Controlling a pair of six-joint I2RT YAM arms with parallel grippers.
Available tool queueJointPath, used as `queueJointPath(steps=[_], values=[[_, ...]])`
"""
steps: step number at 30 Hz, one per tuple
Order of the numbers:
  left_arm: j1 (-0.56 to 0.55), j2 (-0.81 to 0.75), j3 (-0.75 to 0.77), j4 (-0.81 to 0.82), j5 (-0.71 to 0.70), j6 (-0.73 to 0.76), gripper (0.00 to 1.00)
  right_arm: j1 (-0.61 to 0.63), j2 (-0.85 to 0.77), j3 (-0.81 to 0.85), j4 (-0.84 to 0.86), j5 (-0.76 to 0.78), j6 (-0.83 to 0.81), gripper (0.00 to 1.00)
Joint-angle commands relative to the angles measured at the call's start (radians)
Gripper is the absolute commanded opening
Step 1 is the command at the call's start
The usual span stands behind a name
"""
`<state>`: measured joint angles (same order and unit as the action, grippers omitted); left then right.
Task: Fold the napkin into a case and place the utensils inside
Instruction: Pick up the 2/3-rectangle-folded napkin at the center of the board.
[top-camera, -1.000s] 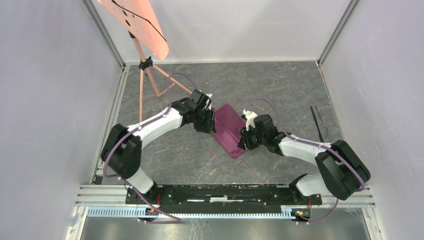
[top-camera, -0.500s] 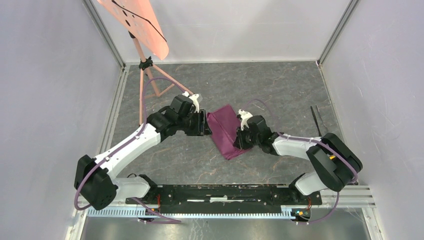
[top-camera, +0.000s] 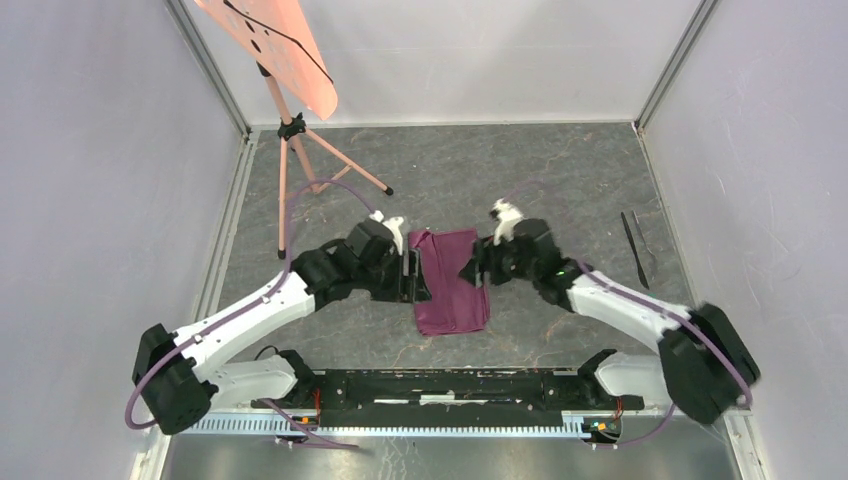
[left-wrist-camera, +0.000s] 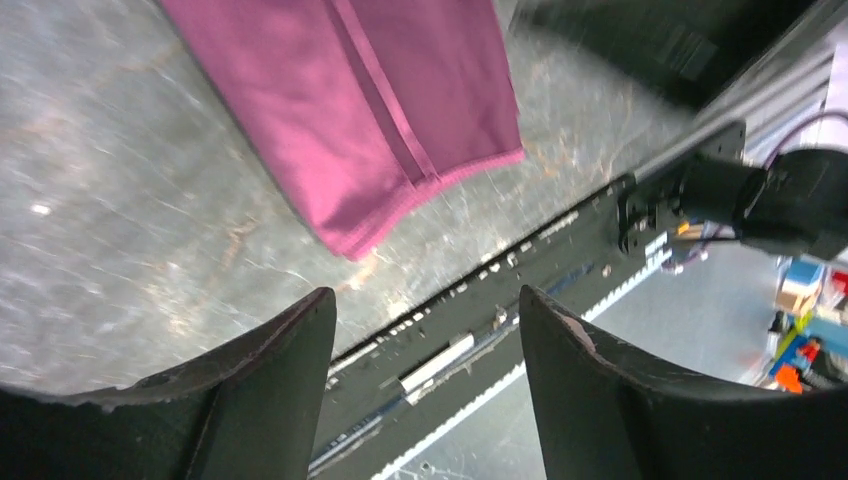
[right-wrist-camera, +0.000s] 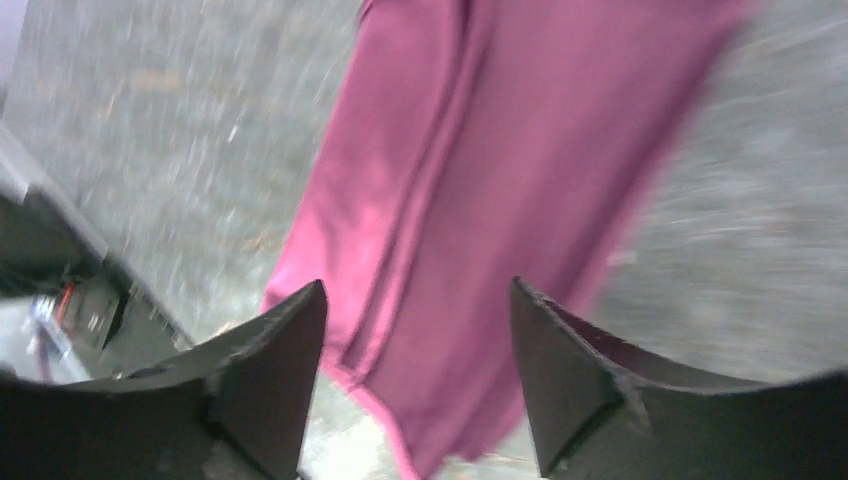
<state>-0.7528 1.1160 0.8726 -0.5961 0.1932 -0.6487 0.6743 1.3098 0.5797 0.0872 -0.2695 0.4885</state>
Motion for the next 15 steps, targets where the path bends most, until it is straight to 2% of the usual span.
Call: queueJointPath(steps=[1, 3, 7, 11, 15], values=[[-0.169, 0.033, -0.006, 0.055, -0.123, -0.196, 0.77, -0.2, -0.184, 0.03, -0.205, 0.109, -0.151, 0.8], [-0.241, 0.08, 0.006, 0.087, -0.227, -0.268, 0.8, -0.267, -0.202, 0.041, -0.281, 0.15, -0.2, 0.86], [-0.367, 0.263, 0.128, 0.065, -0.388, -0.359, 0.82, -0.423, -0.215, -0.028, -0.271, 0.017, -0.214, 0.84], [-0.447, 0.522, 0.363, -0.064, -0.487, -0.346, 0.8, -0.539, -0.232, -0.136, -0.19, -0.129, -0.21, 0.82], [-0.474, 0.726, 0.561, -0.148, -0.515, -0.305, 0.76, -0.559, -0.253, -0.182, -0.164, -0.149, -0.226, 0.82]])
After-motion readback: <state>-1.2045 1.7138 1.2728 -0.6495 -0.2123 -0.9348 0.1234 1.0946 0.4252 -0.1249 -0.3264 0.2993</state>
